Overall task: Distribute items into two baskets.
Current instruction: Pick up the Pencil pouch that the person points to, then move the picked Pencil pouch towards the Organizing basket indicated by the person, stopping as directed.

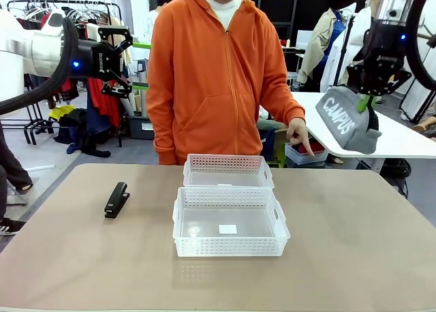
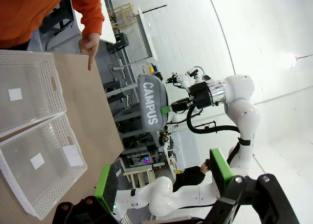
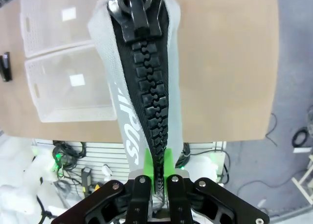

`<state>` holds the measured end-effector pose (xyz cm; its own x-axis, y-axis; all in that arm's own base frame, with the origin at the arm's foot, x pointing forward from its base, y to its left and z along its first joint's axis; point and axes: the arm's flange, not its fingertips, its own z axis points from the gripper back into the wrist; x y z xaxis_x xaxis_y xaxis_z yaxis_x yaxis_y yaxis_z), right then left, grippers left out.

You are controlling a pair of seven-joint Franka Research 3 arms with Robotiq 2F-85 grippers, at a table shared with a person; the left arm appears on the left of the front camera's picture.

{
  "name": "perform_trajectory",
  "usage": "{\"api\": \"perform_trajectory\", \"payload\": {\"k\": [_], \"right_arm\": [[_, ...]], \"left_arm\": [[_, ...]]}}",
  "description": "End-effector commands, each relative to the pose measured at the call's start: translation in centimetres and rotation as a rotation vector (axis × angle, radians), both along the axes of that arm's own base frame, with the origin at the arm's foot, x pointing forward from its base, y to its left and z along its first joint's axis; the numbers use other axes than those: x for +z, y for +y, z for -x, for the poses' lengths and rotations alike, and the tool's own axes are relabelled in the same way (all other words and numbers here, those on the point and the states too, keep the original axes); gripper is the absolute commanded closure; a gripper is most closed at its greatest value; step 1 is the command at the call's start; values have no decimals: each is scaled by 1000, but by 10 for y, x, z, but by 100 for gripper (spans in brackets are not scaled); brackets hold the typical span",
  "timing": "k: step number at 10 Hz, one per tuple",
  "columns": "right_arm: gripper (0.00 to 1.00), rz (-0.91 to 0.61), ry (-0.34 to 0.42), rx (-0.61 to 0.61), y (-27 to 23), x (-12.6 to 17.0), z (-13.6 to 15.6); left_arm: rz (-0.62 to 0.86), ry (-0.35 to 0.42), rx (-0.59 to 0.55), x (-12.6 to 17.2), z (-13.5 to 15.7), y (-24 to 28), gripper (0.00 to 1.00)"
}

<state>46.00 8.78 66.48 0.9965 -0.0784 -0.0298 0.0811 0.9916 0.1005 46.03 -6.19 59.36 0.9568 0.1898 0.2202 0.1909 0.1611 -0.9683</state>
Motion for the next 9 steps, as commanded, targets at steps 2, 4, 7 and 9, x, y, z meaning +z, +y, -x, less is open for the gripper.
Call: {"api": "perform_trajectory", "payload": {"k": [2, 4, 7, 9], "right_arm": [[100, 19, -22, -2, 4, 13, 7], [100, 35, -40, -9, 4, 15, 9], [100, 16, -29, 6, 3, 12, 6], [100, 16, -29, 6, 3, 12, 6]], "left_arm": [[-1, -4, 1, 2, 1, 0, 0], [-1, -4, 1, 2, 1, 0, 0], [-1, -4, 1, 2, 1, 0, 0], [-1, -4, 1, 2, 1, 0, 0]]}}
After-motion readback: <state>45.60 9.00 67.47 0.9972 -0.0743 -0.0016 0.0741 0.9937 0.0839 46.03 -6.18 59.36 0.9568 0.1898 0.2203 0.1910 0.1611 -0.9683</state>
